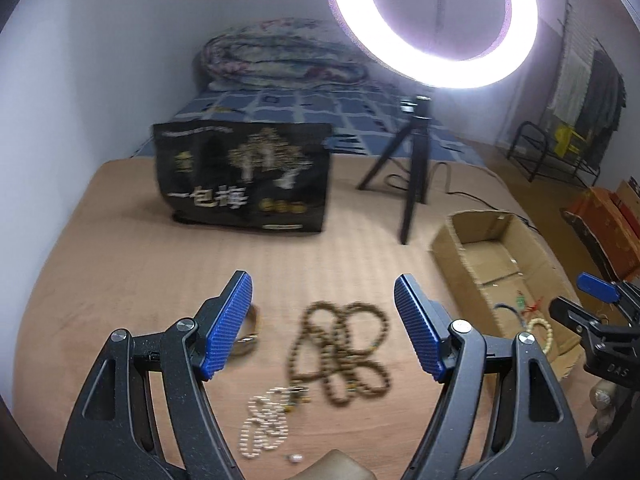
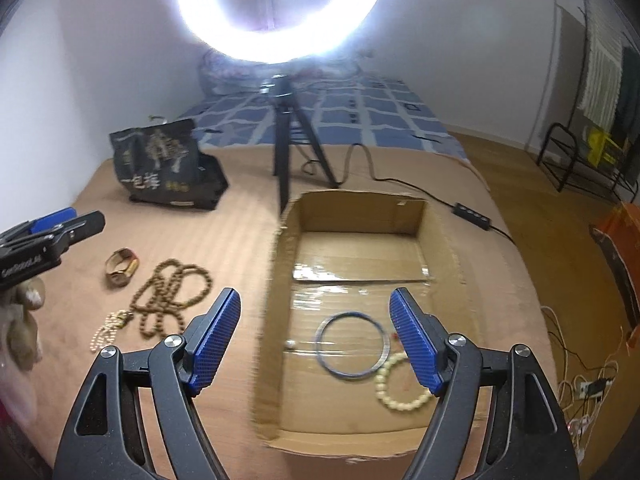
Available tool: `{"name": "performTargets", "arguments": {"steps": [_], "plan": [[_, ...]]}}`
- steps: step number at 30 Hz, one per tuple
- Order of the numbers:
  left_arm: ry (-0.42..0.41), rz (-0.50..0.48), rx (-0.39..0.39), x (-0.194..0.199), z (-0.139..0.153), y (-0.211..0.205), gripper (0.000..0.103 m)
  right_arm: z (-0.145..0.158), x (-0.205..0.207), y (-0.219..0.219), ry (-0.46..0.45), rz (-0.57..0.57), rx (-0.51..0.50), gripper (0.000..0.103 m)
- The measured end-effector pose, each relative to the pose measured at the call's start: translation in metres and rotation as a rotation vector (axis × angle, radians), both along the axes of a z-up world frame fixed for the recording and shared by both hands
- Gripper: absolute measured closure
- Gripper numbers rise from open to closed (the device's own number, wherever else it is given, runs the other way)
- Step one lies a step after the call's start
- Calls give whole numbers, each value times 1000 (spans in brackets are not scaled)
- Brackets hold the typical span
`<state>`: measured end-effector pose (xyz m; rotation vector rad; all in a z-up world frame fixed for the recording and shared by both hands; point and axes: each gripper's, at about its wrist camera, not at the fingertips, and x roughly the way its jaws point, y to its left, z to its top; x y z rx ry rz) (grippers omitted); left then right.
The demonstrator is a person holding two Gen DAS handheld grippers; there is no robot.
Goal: Organize jewelry
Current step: 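Move both open tools back toward the watch and bead strands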
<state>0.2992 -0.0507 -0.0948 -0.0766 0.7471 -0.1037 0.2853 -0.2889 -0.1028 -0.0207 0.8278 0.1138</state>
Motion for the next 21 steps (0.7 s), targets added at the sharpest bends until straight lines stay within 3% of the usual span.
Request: {"name": "performTargets", "arguments": {"steps": [11, 21], "plan": [[82, 107, -29, 24, -29, 73, 27, -14, 11, 69, 51, 105, 8, 26], [175, 144, -63, 34, -67, 106, 28, -47, 31, 129, 152, 186, -21, 26]]}}
